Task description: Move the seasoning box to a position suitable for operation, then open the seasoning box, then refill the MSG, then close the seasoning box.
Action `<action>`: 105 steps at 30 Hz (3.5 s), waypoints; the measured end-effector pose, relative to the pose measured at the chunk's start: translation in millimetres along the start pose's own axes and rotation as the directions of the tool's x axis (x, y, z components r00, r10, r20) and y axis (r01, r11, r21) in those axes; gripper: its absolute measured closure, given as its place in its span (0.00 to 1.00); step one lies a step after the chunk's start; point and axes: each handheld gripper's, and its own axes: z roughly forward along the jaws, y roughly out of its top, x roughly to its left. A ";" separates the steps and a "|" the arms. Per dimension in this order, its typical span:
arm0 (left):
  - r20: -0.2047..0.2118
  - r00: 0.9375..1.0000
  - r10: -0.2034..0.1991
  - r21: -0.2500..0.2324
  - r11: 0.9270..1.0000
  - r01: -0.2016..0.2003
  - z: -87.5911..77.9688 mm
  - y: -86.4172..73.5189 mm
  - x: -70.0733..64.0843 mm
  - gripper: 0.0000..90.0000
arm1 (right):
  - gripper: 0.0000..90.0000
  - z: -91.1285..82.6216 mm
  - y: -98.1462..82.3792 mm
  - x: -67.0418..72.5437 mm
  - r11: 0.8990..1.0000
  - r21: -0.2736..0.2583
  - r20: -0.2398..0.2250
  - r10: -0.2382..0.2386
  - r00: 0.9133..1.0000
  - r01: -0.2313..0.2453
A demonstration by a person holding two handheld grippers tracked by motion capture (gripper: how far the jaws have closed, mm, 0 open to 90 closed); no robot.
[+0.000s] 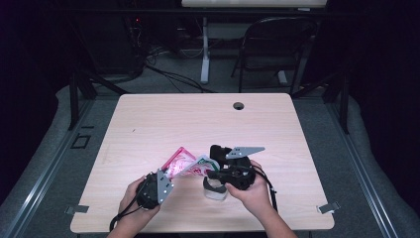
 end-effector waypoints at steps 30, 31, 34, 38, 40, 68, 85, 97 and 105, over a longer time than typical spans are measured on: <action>-0.090 0.988 0.125 0.002 0.992 -0.126 -6.4 11.7 -4.2 0.79 | 1.00 -4.8 -8.5 -2.3 1.000 -0.020 0.001 0.003 1.000 -0.003; -0.091 0.988 0.127 0.001 0.992 -0.127 -6.5 11.8 -4.2 0.79 | 1.00 -5.0 -8.5 -2.3 1.000 -0.020 0.001 0.002 1.000 -0.002; -0.092 0.987 0.134 0.003 0.991 -0.135 -7.2 12.5 -3.9 0.79 | 1.00 -4.8 -9.1 -1.3 1.000 -0.029 0.005 0.006 1.000 -0.006; -0.101 0.986 0.136 -0.003 0.991 -0.137 -7.7 12.9 -4.5 0.79 | 1.00 -5.7 -9.4 -0.8 0.999 -0.033 0.006 0.003 1.000 -0.003; -0.109 0.983 0.146 -0.003 0.989 -0.147 -8.1 13.5 -4.9 0.79 | 1.00 -5.9 -9.9 -0.4 0.999 -0.038 0.008 0.004 1.000 -0.004; -0.134 0.968 0.212 0.005 0.977 -0.213 -9.5 19.2 -6.7 0.79 | 1.00 -7.8 -14.9 -2.1 0.999 -0.043 0.015 0.009 1.000 -0.008; -0.162 0.953 0.258 0.017 0.966 -0.258 -10.7 21.8 -8.4 0.80 | 1.00 -7.0 -15.6 -2.9 0.999 -0.034 0.018 0.009 1.000 -0.009; -0.181 0.935 0.306 0.035 0.952 -0.305 -12.2 25.4 -8.1 0.80 | 1.00 -6.9 -15.4 -3.0 0.999 -0.032 0.019 0.013 1.000 -0.012; -0.193 0.928 0.320 0.036 0.947 -0.319 -13.5 27.7 -8.7 0.80 | 1.00 -8.6 -13.5 -3.8 1.000 -0.015 0.014 0.023 1.000 -0.022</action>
